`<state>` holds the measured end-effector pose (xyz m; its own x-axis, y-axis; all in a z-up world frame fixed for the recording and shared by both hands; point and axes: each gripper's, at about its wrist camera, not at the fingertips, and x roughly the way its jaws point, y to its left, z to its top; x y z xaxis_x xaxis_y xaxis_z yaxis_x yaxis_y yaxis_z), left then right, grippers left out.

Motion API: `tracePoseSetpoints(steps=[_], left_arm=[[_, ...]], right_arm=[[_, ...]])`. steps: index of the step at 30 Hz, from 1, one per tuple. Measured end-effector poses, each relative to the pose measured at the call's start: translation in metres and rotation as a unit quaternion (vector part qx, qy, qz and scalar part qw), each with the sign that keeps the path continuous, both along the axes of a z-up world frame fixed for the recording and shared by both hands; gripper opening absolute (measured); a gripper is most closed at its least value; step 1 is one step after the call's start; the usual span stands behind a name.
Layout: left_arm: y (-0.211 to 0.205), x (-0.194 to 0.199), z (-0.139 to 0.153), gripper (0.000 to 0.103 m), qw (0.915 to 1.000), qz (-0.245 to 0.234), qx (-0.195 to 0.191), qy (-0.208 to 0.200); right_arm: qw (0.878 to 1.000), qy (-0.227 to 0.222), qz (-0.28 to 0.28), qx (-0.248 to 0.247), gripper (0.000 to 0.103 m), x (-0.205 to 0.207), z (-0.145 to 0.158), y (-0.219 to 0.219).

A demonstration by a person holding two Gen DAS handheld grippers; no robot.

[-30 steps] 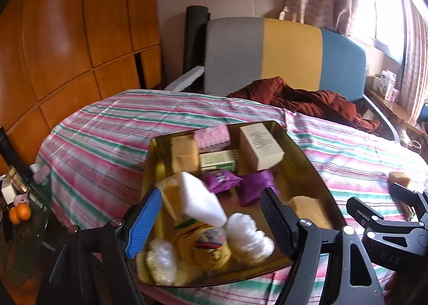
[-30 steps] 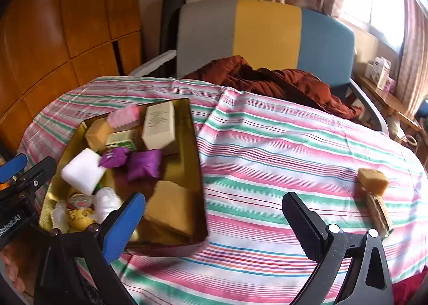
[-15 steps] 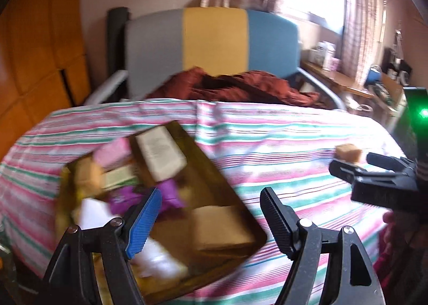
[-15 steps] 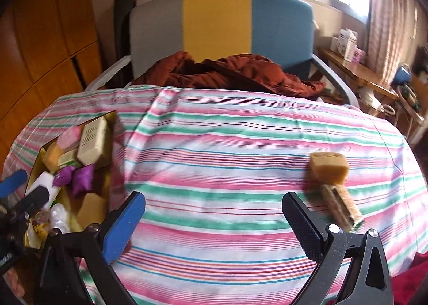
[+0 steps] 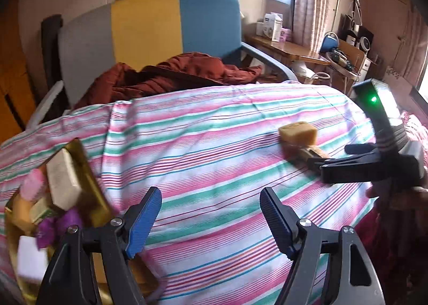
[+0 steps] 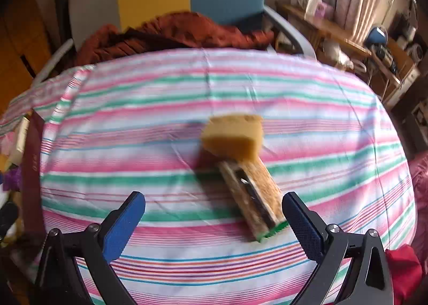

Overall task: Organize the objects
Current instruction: 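Move both grippers back toward the remaining sponge and granola bar, then grasp the second yellow sponge with the left gripper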

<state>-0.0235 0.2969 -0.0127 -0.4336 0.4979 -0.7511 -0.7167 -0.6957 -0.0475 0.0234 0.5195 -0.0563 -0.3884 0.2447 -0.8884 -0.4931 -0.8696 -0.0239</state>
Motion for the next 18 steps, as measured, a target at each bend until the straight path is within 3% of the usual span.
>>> tracePoseSetpoints(steps=[3,8,15,18], left_arm=[[0.015,-0.001,-0.008,0.077,0.9992,-0.024,0.007,-0.032],[0.035,-0.002,-0.021,0.082,0.9970,-0.049,0.004,-0.060],[0.056,-0.015,-0.044,0.083,0.9884,-0.062,0.003,-0.139],[0.065,-0.023,-0.045,0.083,0.9876,-0.058,0.000,-0.146]], right_arm=[[0.999,-0.022,-0.015,-0.029,0.103,0.005,-0.020,0.022],[0.998,-0.021,-0.033,-0.051,0.103,0.007,-0.031,0.043],[0.994,-0.047,-0.021,-0.093,0.103,0.005,-0.050,0.052],[0.993,-0.055,-0.007,-0.106,0.082,0.007,-0.053,0.047]])
